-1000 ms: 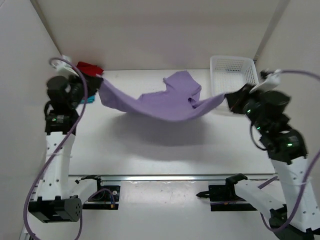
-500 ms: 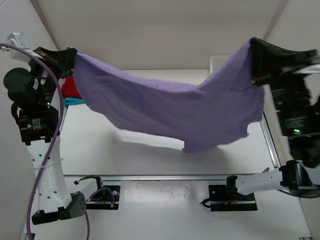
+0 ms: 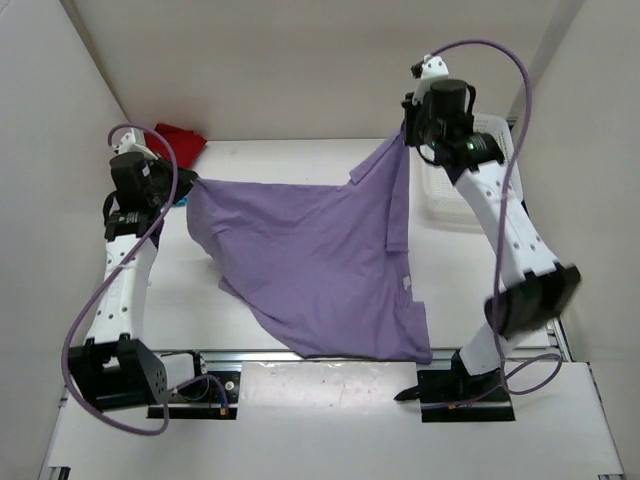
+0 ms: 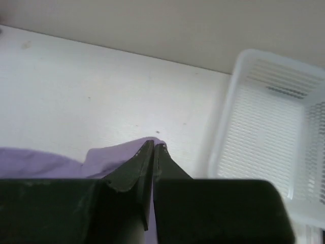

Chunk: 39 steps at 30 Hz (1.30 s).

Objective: Fold and stack the t-shirts
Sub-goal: Flatten out the tshirt

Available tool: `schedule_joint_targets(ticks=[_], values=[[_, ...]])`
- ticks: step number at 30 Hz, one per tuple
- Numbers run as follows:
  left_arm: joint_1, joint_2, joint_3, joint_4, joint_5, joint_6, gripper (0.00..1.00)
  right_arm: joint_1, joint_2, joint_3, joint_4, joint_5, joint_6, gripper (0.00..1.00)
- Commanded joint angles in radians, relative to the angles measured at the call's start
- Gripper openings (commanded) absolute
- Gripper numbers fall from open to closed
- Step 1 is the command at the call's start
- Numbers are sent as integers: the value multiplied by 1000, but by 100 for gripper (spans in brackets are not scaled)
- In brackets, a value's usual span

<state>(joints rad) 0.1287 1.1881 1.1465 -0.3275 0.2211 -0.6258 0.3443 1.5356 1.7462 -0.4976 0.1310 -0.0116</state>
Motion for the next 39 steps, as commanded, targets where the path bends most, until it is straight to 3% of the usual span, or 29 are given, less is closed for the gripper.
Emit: schedule_joint_targets(ticks=[1, 3, 4, 7, 9, 12, 14, 21, 25, 29, 32, 35, 39], values=[[-27, 70, 19, 100, -78, 44, 0, -65, 169, 264, -36, -223, 93, 0], [-29, 201, 105, 93, -72, 32, 0, -111, 348, 651, -174, -211, 68, 0], [-21, 268, 181, 85, -60, 15, 0, -164, 406, 709, -158, -262, 132, 0], [-18, 369, 419, 71, -9, -35, 0, -260, 408, 740, 19, -450, 284, 0], [-20, 430, 571, 42, -23, -43, 0, -327, 428, 821, 115, -478, 327, 0], [12, 496, 763, 30, -9, -80, 0, -407, 345, 741, 291, -511, 421, 0], [25, 534, 917, 8, -11, -97, 0, -439, 339, 771, 352, -527, 450, 0], [101, 564, 999, 51, -6, -141, 0, -493, 317, 783, 343, -579, 484, 0], [104, 541, 929, 54, -29, -117, 0, -467, 269, 655, 239, -536, 377, 0], [63, 448, 776, 61, -121, -45, 0, -432, 160, 336, 238, -452, 256, 0], [40, 254, 325, 203, -179, -12, 0, -409, -10, 107, 232, -437, 208, 0], [54, 80, 2, 287, -212, -9, 0, -358, -176, -251, 309, -465, 215, 0], [110, -76, -272, 277, -151, -15, 0, -231, -416, -674, 303, -395, 288, 0]])
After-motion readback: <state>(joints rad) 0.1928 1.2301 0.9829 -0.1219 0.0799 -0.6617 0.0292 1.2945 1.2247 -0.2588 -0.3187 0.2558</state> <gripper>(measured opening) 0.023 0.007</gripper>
